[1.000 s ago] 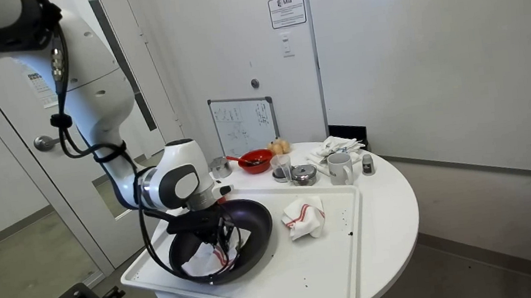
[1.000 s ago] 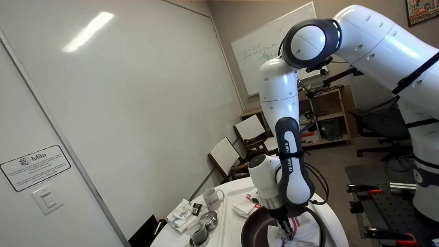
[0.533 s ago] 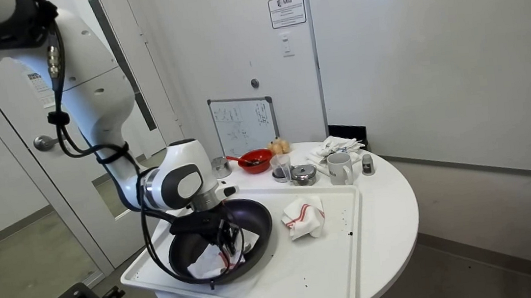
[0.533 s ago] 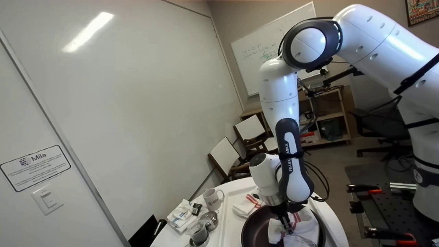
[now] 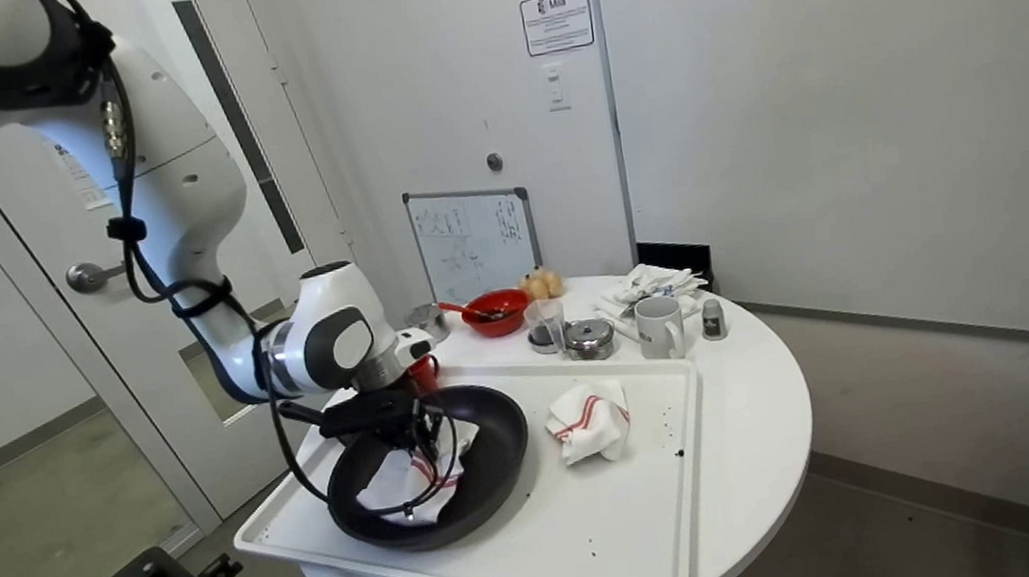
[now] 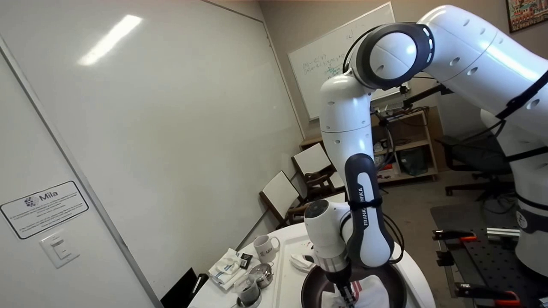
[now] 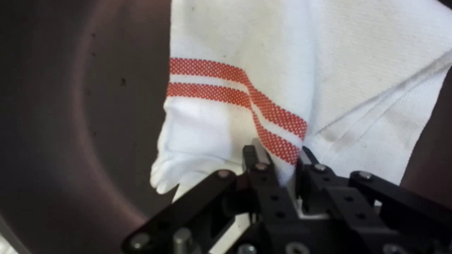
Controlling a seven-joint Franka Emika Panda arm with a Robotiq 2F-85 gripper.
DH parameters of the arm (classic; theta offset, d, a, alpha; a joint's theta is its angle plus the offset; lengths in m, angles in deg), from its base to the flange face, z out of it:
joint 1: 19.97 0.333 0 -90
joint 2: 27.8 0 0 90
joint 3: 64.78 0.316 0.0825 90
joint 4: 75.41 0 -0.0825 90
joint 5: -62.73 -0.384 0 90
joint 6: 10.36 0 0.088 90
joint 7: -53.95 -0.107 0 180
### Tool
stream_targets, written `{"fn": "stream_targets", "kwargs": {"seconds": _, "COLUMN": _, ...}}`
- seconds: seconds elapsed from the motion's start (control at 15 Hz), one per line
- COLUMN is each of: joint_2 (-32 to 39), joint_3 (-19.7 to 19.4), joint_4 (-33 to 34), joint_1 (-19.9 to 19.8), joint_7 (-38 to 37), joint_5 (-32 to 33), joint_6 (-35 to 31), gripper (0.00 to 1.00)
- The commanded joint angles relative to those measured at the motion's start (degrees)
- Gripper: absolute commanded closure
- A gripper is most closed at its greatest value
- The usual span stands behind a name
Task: Pick the cloth on the tray and wipe the pan
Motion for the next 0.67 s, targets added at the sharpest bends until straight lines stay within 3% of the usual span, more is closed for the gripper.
{"fn": "stream_targets", "kwargs": {"seconds": 0.0, "joint_2": 0.62, "joint_3": 2.33, "joint_4": 1.25, "joint_1": 0.02, "joint_7": 1.33, "joint_5": 0.79, "joint_6": -3.62, "gripper": 0.9}}
{"fn": "stream_targets", "kwargs": {"seconds": 0.33, "joint_2": 0.68, "joint_3": 7.09, "joint_4": 0.91, "joint_1": -2.61, "joint_7": 4.45, "joint_5": 0.69, "joint_6": -8.3, "gripper": 0.9}}
{"fn": "stream_targets", "kwargs": {"seconds": 0.6, "joint_2": 1.98, "joint_3": 7.69, "joint_4": 1.72, "joint_1": -4.75, "joint_7": 5.06, "joint_5": 0.03, "joint_6": -7.7, "gripper": 0.9}}
